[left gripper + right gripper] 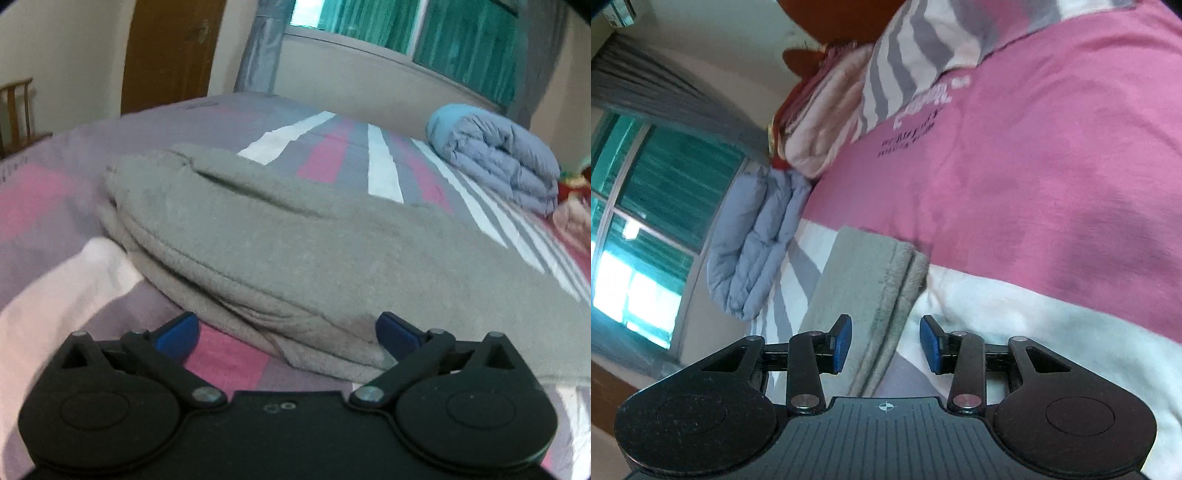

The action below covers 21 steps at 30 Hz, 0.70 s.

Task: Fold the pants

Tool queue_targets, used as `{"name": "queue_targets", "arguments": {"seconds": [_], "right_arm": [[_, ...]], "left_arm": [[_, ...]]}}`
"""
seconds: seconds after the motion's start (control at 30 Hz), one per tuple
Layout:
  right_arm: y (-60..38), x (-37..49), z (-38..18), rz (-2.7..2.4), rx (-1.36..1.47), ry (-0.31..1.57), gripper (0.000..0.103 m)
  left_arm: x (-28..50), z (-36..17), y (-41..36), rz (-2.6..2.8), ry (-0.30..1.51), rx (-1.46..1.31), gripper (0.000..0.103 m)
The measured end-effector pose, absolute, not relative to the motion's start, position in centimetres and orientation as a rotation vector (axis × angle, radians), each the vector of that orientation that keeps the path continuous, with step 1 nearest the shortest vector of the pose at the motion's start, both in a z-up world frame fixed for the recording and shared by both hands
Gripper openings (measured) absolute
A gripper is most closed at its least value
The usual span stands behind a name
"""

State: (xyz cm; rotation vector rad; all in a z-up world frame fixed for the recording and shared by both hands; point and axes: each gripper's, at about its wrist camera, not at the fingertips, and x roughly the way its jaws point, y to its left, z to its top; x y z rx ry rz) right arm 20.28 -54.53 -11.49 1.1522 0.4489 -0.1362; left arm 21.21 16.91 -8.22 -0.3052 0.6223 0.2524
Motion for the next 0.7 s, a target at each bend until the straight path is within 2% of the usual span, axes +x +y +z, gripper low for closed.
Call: {"name": "queue_targets", "arguments": {"seconds": [0.27,0.7], "right_arm": [[-54.2,23.3,-11.4,-0.123,1.037,0.502,0.041],[-53.3,22.2,-10.9,-0.107,0.985,0.508,0.041]], "left_arm": [[22.0,-9.2,16.3,0.271,0.645,-0.277,0.098],[21.7,-9.1,16.5,0.264,0.642,-0.284,0.098]]}}
